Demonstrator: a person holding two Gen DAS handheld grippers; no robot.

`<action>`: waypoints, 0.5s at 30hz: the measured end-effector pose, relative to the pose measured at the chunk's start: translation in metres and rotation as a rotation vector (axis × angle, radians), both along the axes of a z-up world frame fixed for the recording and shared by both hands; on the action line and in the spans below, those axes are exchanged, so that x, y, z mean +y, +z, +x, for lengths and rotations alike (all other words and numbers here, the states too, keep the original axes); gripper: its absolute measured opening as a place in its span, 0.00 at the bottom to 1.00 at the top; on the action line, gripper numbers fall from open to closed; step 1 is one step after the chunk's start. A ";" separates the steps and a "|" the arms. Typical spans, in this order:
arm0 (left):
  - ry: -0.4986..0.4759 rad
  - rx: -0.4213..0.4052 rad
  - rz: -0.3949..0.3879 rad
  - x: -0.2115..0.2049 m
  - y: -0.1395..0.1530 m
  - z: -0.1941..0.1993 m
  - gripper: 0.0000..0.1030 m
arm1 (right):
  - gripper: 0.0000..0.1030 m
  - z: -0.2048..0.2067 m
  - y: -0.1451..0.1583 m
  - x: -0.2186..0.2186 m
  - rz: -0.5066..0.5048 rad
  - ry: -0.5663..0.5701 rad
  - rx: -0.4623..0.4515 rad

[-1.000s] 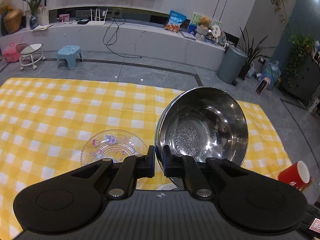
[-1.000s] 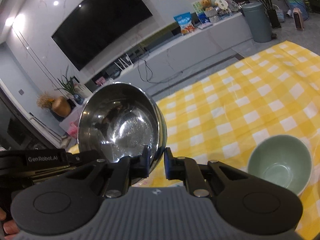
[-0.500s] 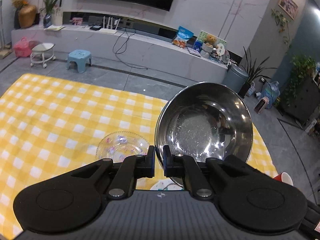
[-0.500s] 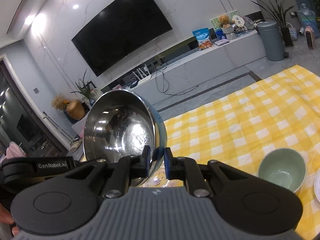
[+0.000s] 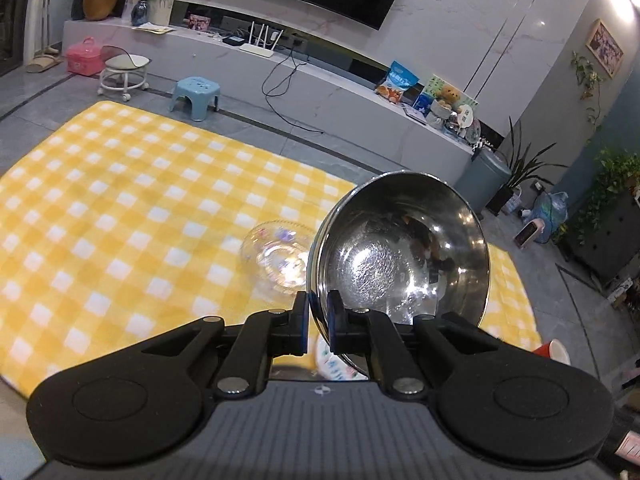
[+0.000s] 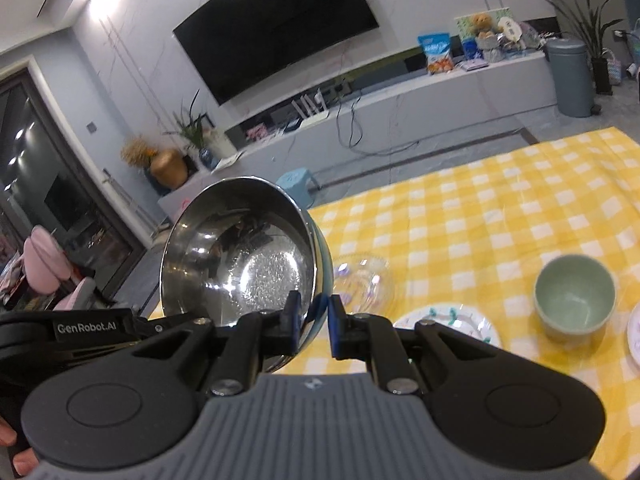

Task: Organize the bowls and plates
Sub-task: 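Carry the blue bowl with both grippers over the orange bowl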

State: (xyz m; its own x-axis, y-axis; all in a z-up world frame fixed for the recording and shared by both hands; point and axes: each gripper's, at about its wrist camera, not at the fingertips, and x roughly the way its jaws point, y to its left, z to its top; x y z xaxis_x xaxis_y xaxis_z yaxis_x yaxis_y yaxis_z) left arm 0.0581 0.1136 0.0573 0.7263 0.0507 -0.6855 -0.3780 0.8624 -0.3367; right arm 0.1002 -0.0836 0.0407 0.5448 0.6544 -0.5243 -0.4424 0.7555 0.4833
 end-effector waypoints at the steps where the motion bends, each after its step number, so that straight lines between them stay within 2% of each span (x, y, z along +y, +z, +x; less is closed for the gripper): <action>1: -0.002 0.005 0.000 0.000 -0.002 -0.004 0.10 | 0.11 -0.005 0.000 0.001 -0.002 0.006 0.001; 7: -0.002 0.029 -0.057 0.011 -0.014 -0.019 0.09 | 0.12 -0.023 -0.007 0.003 -0.012 0.031 0.031; 12: -0.030 0.038 -0.025 0.011 -0.013 -0.033 0.10 | 0.12 -0.028 -0.015 0.002 0.002 0.058 0.083; 15: -0.065 0.085 0.024 0.008 -0.015 -0.037 0.11 | 0.12 -0.031 -0.021 0.003 0.008 0.078 0.115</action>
